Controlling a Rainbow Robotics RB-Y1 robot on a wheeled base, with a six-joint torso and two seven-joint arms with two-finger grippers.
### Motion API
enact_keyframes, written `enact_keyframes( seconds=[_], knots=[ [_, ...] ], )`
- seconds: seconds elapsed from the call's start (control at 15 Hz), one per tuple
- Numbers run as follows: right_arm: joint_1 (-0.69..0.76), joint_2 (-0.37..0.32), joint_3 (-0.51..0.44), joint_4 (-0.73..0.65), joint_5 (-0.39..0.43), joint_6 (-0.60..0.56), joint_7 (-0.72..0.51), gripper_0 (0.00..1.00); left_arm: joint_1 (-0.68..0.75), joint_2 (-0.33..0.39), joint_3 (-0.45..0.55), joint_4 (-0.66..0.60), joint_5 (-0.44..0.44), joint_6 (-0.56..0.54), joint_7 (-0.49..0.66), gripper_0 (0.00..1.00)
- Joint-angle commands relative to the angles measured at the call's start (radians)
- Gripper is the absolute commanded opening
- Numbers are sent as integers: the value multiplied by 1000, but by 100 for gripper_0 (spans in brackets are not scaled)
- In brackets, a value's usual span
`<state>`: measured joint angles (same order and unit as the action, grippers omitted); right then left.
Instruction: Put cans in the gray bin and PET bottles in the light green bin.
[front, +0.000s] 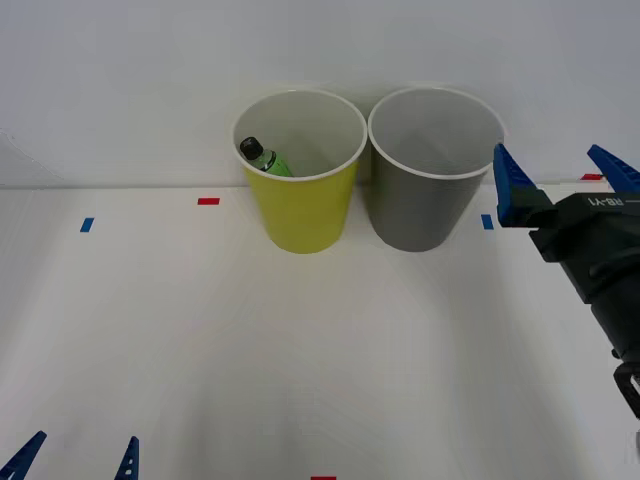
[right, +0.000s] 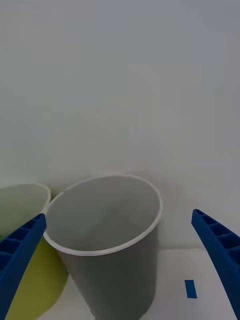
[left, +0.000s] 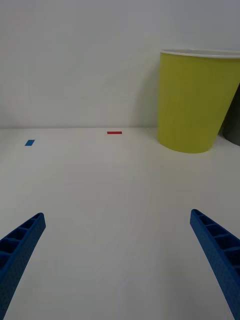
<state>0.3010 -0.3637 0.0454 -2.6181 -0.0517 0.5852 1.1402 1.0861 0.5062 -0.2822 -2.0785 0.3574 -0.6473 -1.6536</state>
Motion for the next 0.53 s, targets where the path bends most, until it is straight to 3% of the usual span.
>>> enact_keyframes(
  seconds=[0.07, 0.2, 0.4, 0.53],
  knots=[
    [30, 48, 36, 0, 20, -10, 24, 100, 0, 0, 0, 0, 0, 0, 0, 100],
    [44, 52, 36, 26, 0, -113, 42, 100, 0, 0, 0, 0, 0, 0, 0, 100],
    [47, -3, 39, 263, -7, -469, 69, 100, 0, 0, 0, 0, 0, 0, 0, 100],
    [87, -1, 37, 313, -42, -554, 167, 100, 0, 0, 0, 0, 0, 0, 0, 100]
  ],
)
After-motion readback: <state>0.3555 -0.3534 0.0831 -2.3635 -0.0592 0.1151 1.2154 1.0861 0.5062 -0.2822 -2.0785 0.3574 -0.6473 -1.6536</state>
